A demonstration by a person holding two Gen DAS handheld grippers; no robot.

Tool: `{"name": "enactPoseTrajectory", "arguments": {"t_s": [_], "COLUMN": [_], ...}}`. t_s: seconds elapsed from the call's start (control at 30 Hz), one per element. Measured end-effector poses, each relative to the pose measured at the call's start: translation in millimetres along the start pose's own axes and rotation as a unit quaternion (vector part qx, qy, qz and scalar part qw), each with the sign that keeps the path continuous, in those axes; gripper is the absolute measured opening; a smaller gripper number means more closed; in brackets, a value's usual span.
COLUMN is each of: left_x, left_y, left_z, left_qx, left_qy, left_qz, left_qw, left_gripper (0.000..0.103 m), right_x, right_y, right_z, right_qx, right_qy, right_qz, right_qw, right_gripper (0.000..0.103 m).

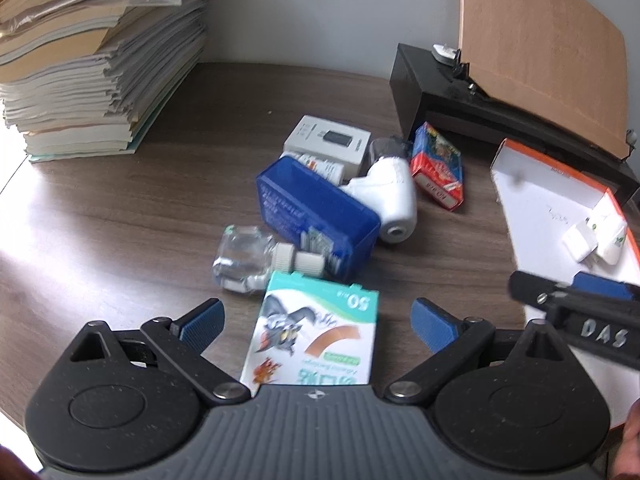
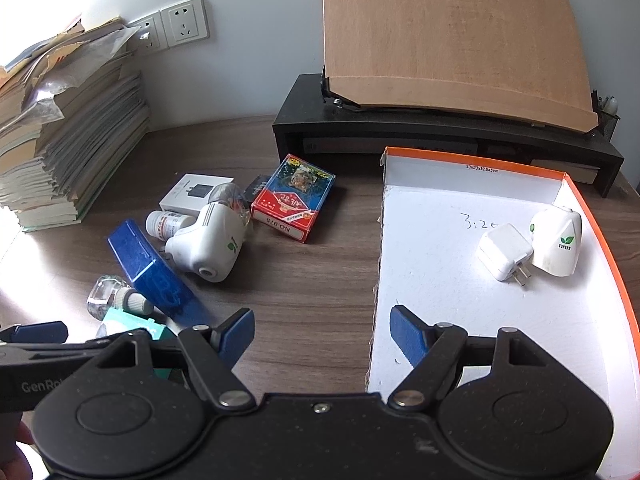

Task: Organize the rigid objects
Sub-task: 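Grasp the green-and-white bandage box with the left gripper while the right reaches the blue case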

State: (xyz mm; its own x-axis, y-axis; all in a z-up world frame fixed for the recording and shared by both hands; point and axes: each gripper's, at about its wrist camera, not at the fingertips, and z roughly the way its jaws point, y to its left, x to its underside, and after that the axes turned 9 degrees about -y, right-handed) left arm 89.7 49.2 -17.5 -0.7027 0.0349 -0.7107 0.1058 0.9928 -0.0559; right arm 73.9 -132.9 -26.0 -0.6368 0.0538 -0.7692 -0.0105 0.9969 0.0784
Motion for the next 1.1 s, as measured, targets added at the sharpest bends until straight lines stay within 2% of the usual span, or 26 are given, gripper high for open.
{"name": "enactPoseTrajectory", "arguments": {"t_s": [0.33,0.37,0.4,0.43,0.47,0.5,0.6,0.77,0.9,1.03,1.1], "left_x": [23,26,28,30,31,31,29,24,21,20,20], "left_y": [2,0,-1,-2,-2,-1,8,26,43,60,69], "left_z": [18,19,22,22,20,19,15,-1,-17,-29,-32], "left_qx": [-0.005,-0.004,-0.004,-0.009,-0.008,-0.004,0.002,-0.006,-0.015,-0.032,-0.041], "left_qy": [0.022,0.02,0.02,0.018,0.009,0.004,0.004,-0.009,-0.021,-0.028,-0.031], "left_qz": [0.02,0.026,0.034,0.042,0.048,0.05,0.028,0.002,-0.023,-0.046,-0.057], "left_qw": [0.9995,0.9994,0.9992,0.9989,0.9988,0.9987,0.9996,0.9999,0.9994,0.9981,0.9971], "left_gripper": [0.101,0.096,0.085,0.084,0.073,0.072,0.071,0.071,0.072,0.072,0.072], "right_x": [3,4,4,4,4,3,0,-14,-27,-36,-37], "right_y": [0,1,3,5,7,9,21,56,86,113,123], "right_z": [0,-1,-1,-2,-3,-4,-7,-5,14,41,56], "right_qx": [-0.009,-0.013,-0.019,-0.026,-0.035,-0.047,-0.094,-0.164,-0.189,-0.203,-0.204], "right_qy": [0.006,0.006,0.006,0.006,0.006,0.004,-0.003,-0.028,-0.033,-0.023,-0.014], "right_qz": [0.0,-0.002,-0.004,-0.007,-0.01,-0.014,-0.035,-0.097,-0.138,-0.178,-0.195], "right_qw": [1.0,1.0,1.0,1.0,0.999,0.999,0.995,0.981,0.972,0.963,0.959], "right_gripper": [0.088,0.088,0.088,0.088,0.088,0.088,0.088,0.088,0.087,0.076,0.075]}}
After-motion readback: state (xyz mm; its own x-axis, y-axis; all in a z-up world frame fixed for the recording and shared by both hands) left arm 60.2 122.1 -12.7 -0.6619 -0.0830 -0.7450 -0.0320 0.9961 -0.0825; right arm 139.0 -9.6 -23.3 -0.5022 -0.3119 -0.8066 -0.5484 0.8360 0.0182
